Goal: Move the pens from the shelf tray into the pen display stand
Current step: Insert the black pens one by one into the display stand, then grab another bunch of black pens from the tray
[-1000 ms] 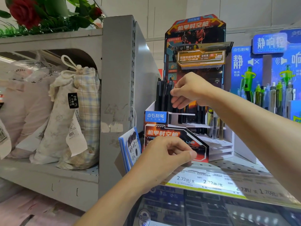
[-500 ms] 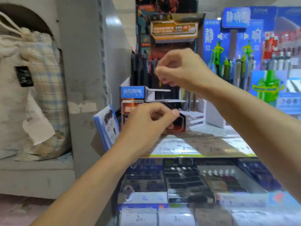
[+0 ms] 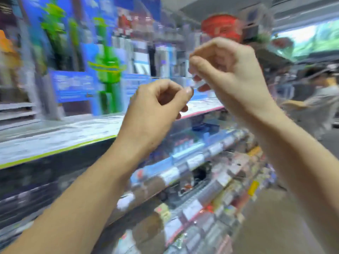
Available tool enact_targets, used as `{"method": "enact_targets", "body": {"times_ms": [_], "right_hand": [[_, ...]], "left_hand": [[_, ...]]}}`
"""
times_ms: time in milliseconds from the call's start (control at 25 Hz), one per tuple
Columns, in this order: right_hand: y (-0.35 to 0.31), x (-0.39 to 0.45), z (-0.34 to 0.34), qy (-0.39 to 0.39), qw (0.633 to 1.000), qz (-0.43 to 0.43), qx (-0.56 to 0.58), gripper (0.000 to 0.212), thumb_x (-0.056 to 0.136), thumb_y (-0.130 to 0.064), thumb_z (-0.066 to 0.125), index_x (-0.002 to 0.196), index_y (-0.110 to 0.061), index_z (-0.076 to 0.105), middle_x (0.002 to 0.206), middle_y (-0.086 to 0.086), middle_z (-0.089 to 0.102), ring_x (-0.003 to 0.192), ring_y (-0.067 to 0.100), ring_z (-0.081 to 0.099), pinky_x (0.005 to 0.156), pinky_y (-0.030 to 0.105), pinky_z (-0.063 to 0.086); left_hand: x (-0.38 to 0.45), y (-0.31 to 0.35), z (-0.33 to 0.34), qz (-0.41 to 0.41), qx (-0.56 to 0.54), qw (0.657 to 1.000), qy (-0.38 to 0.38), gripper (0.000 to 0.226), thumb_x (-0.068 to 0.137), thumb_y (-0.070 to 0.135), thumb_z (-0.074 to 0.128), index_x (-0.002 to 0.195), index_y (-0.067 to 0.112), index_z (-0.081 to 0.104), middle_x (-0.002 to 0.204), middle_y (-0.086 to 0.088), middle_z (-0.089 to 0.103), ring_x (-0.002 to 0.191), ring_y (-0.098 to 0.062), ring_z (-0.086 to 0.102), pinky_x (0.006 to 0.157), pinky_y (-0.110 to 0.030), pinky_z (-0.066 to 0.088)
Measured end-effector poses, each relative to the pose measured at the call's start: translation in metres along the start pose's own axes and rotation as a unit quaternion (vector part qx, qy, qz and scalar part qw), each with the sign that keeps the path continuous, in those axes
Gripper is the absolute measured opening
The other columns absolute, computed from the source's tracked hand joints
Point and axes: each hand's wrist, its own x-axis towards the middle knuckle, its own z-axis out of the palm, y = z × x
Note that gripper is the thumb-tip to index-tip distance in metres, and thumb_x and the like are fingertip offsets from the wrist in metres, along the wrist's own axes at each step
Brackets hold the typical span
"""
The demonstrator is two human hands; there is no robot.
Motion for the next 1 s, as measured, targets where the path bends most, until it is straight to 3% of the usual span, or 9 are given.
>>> {"method": "enact_targets", "body": {"times_ms": [120,320,480,640,720,880,1000], "right_hand": [[0.091,-0.023,-0.073,0.015,0.997,0.047,-0.058,0.010,0.093,-0.009,0.066,0.095,0.000,0.070,0.084,0.015,0.073,0.077,0.034,0.068,0.074,0.049,0.054],[0.252,-0.059,-0.183,-0.009,0.982,0.150,-0.114,0.005,0.091,-0.014,0.070,0.094,-0.011,0.073,0.081,0.002,0.072,0.075,0.018,0.066,0.076,0.046,0.055],[0.365,-0.072,-0.248,-0.028,0.961,0.244,-0.125,0.005,0.090,-0.020,0.070,0.094,-0.017,0.072,0.078,-0.004,0.070,0.074,0.017,0.066,0.076,0.050,0.056],[0.467,-0.071,-0.289,-0.053,0.943,0.309,-0.113,0.007,0.092,-0.027,0.068,0.096,-0.021,0.070,0.083,0.000,0.071,0.076,0.023,0.068,0.070,0.053,0.058],[0.521,-0.064,-0.301,-0.073,0.935,0.326,-0.117,0.010,0.093,-0.030,0.067,0.098,-0.022,0.069,0.086,0.002,0.071,0.078,0.024,0.069,0.070,0.052,0.058],[0.632,-0.030,-0.317,-0.110,0.923,0.346,-0.129,0.010,0.093,-0.028,0.068,0.102,-0.023,0.067,0.088,0.002,0.072,0.080,0.020,0.071,0.074,0.049,0.061],[0.713,0.031,-0.323,-0.099,0.933,0.322,-0.128,0.009,0.093,-0.023,0.070,0.101,-0.020,0.069,0.086,0.005,0.073,0.080,0.025,0.072,0.067,0.044,0.062]], "left_hand": [[0.028,-0.021,0.103,-0.005,-0.016,0.999,-0.040,0.021,0.093,0.033,0.070,0.078,0.018,0.071,0.070,0.002,0.074,0.061,-0.007,0.062,0.065,-0.031,0.053],[0.079,-0.070,0.284,-0.075,-0.061,0.993,-0.071,0.020,0.094,0.028,0.070,0.078,0.016,0.070,0.066,0.001,0.072,0.055,-0.007,0.060,0.058,-0.024,0.050],[0.118,-0.119,0.403,-0.149,-0.051,0.984,-0.088,0.020,0.094,0.028,0.069,0.080,0.013,0.070,0.069,-0.003,0.071,0.053,-0.009,0.060,0.060,-0.028,0.048],[0.162,-0.170,0.497,-0.190,-0.021,0.978,-0.089,0.021,0.093,0.035,0.069,0.086,0.015,0.072,0.079,-0.005,0.075,0.067,-0.019,0.068,0.073,-0.044,0.060],[0.191,-0.199,0.536,-0.183,0.003,0.979,-0.089,0.020,0.092,0.037,0.069,0.090,0.018,0.074,0.081,-0.001,0.075,0.075,-0.019,0.069,0.075,-0.043,0.061],[0.264,-0.259,0.607,-0.126,0.054,0.986,-0.090,0.018,0.092,0.038,0.068,0.092,0.021,0.072,0.086,0.005,0.071,0.081,-0.011,0.064,0.070,-0.029,0.051],[0.335,-0.295,0.650,-0.101,0.080,0.989,-0.078,0.015,0.092,0.038,0.066,0.091,0.023,0.070,0.089,0.006,0.070,0.085,-0.013,0.064,0.077,-0.035,0.054]]}}
